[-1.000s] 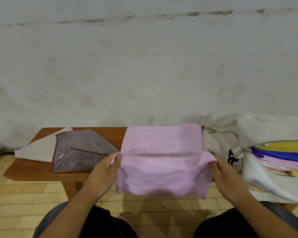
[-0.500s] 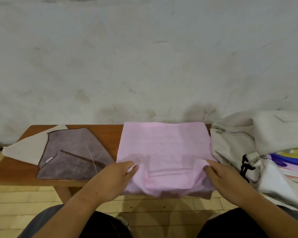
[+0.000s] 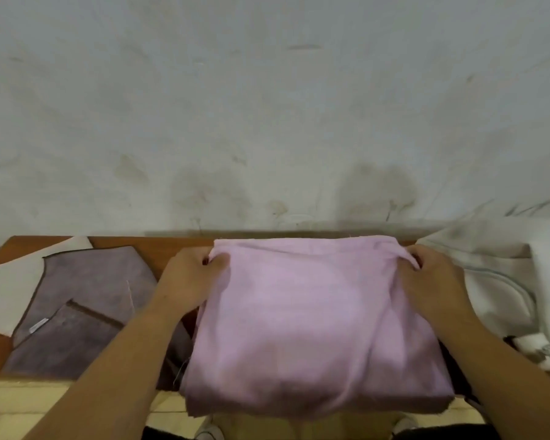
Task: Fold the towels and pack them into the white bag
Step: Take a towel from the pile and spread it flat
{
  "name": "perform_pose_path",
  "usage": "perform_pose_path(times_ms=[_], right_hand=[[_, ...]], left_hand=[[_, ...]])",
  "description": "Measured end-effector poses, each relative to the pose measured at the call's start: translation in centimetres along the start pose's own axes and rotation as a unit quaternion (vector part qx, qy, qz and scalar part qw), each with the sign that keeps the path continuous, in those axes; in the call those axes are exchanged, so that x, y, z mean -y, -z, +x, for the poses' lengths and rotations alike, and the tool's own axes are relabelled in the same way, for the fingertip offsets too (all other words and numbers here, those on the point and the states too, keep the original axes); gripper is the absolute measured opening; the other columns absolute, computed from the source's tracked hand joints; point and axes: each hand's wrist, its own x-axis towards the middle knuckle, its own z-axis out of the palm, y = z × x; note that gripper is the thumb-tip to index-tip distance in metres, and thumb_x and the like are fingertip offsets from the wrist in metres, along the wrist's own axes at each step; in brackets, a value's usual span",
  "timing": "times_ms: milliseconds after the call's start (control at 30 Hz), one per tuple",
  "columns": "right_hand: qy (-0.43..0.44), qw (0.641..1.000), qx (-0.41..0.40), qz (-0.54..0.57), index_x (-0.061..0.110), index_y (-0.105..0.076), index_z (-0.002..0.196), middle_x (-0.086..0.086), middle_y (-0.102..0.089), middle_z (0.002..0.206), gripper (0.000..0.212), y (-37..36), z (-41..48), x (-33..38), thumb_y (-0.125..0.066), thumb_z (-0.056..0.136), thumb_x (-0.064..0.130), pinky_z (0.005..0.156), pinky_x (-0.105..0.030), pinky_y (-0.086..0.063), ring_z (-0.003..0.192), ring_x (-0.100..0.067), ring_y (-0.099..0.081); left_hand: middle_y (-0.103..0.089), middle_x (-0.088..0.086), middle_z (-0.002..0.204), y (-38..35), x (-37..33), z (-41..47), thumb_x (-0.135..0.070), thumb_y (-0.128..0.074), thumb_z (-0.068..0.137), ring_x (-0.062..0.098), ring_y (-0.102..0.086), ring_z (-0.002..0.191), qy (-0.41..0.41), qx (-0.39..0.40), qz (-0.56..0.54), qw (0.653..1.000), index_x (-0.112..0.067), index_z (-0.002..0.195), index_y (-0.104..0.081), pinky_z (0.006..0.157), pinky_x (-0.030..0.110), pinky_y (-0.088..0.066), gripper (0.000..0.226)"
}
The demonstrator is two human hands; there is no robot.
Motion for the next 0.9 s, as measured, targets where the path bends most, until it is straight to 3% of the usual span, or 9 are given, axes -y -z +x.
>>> perform_pose_path(times_ms=[100,167,233,333,467,733,800,900], right_hand=[[-0.015,1.0,0.014,0.001,0.014,-0.066,0.078,-0.003,-0.069,0.075,0.014,-0.2,1.0,-0.4,-0.058,0.088,0.019,0.065,-0.032,-0.046,0.077,-0.024,-0.063],[-0.016,1.0,0.023,0.007,0.014,-0.068,0.08,-0.001,-0.069,0.075,0.02,-0.1,1.8,-0.2,-0.06,0.088,0.03,0.067,-0.034,-0.047,0.077,-0.023,-0.064],[0.003,1.0,0.019,-0.015,0.016,-0.069,0.083,0.003,-0.069,0.075,0.03,-0.3,2.5,0.1,-0.058,0.093,0.042,0.066,-0.032,-0.046,0.076,-0.019,-0.062],[0.041,0.998,-0.009,-0.04,0.024,-0.07,0.085,0.014,-0.068,0.077,0.023,-0.9,3.0,0.5,-0.057,0.099,0.037,0.064,-0.021,-0.037,0.076,-0.01,-0.06],[0.048,0.997,-0.048,-0.021,0.023,-0.069,0.09,0.014,-0.067,0.077,0.015,-1.7,3.6,0.5,-0.058,0.099,0.027,0.065,-0.017,-0.037,0.072,-0.001,-0.057],[0.016,0.998,-0.031,-0.056,0.028,-0.068,0.088,0.011,-0.07,0.082,0.009,-2.2,4.3,-0.5,-0.062,0.093,0.033,0.077,-0.035,-0.05,0.084,-0.018,-0.063],[0.017,0.997,-0.021,-0.069,0.03,-0.071,0.1,0.009,-0.072,0.092,0.011,-2.2,4.3,-0.4,-0.064,0.093,0.032,0.084,-0.036,-0.051,0.093,-0.02,-0.063],[0.034,0.995,-0.004,-0.097,0.026,-0.073,0.107,0.006,-0.073,0.093,0.017,-2.0,4.4,-0.4,-0.064,0.092,0.028,0.082,-0.036,-0.05,0.093,-0.023,-0.063]], left_hand=[[-0.065,-0.006,0.068,-0.1,0.6,1.1,-0.036,-0.057,0.099,0.01,-0.058,0.066,-0.025,-0.012,0.06,0.998,-0.025,0.071,-0.064,0.057,0.021,-0.039,0.031],[-0.063,-0.012,0.07,0.2,0.4,1.8,-0.036,-0.057,0.1,0.006,-0.057,0.067,-0.04,-0.009,0.104,0.994,-0.031,0.073,-0.063,0.057,0.019,-0.037,0.028],[-0.064,-0.017,0.078,0.4,0.4,2.4,-0.037,-0.058,0.1,0.001,-0.056,0.072,-0.049,-0.008,0.122,0.991,-0.036,0.083,-0.065,0.061,0.014,-0.036,0.018],[-0.067,-0.017,0.087,0.4,0.4,3.0,-0.038,-0.058,0.099,-0.002,-0.056,0.077,-0.051,-0.03,0.088,0.994,-0.033,0.103,-0.073,0.065,0.012,-0.037,0.016],[-0.062,-0.017,0.074,-0.2,0.3,4.0,-0.036,-0.053,0.102,0.001,-0.055,0.07,-0.039,-0.051,0.068,0.996,-0.034,0.089,-0.066,0.059,0.018,-0.037,0.019],[-0.061,-0.021,0.069,-1.1,0.5,5.1,-0.035,-0.063,0.095,-0.002,-0.052,0.065,-0.017,-0.096,0.099,0.99,-0.038,0.076,-0.062,0.057,0.017,-0.034,0.02],[-0.068,-0.016,0.085,-1.1,0.6,5.3,-0.034,-0.066,0.093,-0.002,-0.053,0.07,-0.008,-0.092,0.095,0.991,-0.035,0.093,-0.068,0.063,0.017,-0.037,0.002],[-0.071,-0.005,0.104,-1.2,1.0,5.5,-0.036,-0.068,0.093,0.007,-0.055,0.085,0.009,-0.08,0.109,0.991,-0.026,0.119,-0.069,0.076,0.023,-0.04,0.028]])
